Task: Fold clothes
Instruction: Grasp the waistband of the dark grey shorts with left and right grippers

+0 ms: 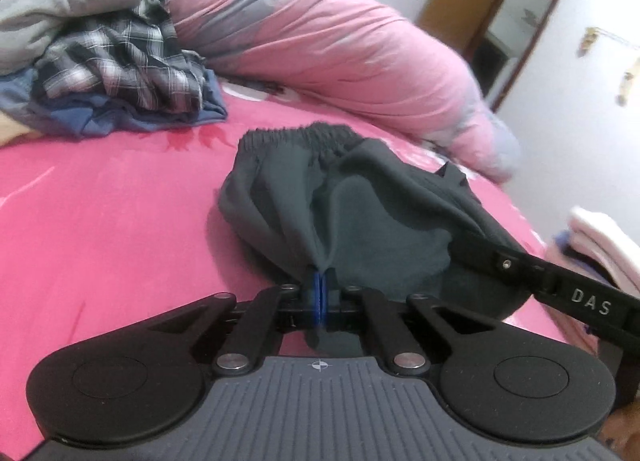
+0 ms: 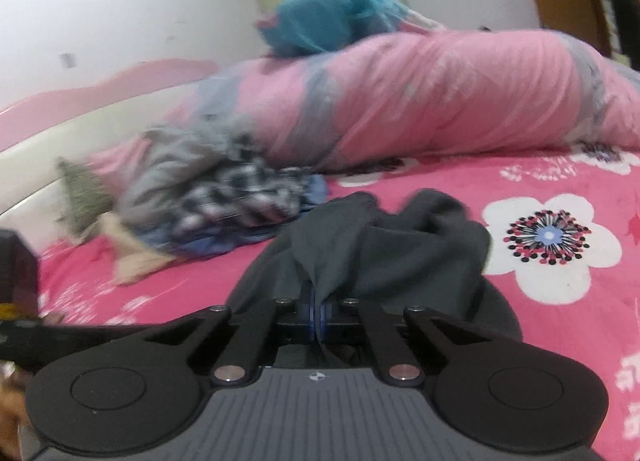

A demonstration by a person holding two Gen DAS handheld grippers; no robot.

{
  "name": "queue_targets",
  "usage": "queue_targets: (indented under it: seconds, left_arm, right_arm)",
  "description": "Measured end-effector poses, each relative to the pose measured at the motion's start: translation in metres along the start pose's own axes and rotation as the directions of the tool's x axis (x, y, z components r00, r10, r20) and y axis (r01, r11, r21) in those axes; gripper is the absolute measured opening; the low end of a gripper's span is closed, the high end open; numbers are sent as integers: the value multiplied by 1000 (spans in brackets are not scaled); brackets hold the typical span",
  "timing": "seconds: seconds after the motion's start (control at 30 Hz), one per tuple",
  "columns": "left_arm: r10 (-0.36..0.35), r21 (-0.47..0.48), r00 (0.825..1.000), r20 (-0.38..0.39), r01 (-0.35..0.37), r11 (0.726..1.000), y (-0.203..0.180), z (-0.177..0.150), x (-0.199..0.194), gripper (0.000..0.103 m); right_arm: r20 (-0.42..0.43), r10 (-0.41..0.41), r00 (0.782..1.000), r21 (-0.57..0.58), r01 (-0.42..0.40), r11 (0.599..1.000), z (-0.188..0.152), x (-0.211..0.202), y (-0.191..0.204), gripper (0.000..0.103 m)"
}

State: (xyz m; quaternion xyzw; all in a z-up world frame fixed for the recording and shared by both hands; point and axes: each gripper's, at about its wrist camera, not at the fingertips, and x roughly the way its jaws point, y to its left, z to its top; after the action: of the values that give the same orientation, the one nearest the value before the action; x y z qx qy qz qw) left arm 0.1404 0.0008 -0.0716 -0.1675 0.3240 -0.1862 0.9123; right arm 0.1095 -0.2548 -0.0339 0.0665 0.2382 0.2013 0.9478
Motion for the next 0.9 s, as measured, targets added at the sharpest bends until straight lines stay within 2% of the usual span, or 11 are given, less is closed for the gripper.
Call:
queue_targets:
  seconds: [0.17,0.33,0.43,0.47,0.5,0.53,0.57,0.6,0.7,0.77,0.9]
  left_arm:
    - [-21,3,998,-64,21,1000,5,-46,-49,0]
    - [3,28,991,-136,1,1000,14,-79,-77,0]
    - [6,25,988,-154,-2,1000,21,-84,-91,3]
    - [3,23,989,-146,0,1000,23,-83,-94,10]
    - [0,21,991,-136,3,1000,24,-82,-98,16]
    - [-2,24,993,-117,5,1000,24,-79,-102,26]
    - [-5,30,995,-95,8,1000,21,-75,-104,33]
    - [-11,43,997,-75,14,999,18,-72,-106,35]
    - [-15,75,999,-31,17,997,6,-61,-101,52]
    - [-19,71,1000,-11,20,997,1,-53,-91,57]
    - [13,59,1000,-3,-13,998,0,-35,-66,73]
  right_arm:
    - [-36,90,995,-96,-93,991,-41,-58,33,1]
    - [-155,143,978,-144,-165,976,-90,-89,58,2]
    - [-246,132,960,-167,-176,970,-110,-99,67,9]
    - [-254,131,958,-170,-178,969,-111,-104,68,14]
    - [-249,135,959,-168,-180,969,-110,-109,67,26]
    - [-244,139,960,-166,-183,969,-109,-114,66,40]
    - [-222,146,964,-158,-184,970,-106,-119,64,47]
    - [-185,157,970,-134,-184,974,-99,-122,58,52]
    - [-75,177,981,-37,-181,983,-76,-121,37,65]
    - [-25,160,987,31,-159,987,-62,-107,25,67]
    - [-17,135,991,150,-131,980,-47,-68,-1,67]
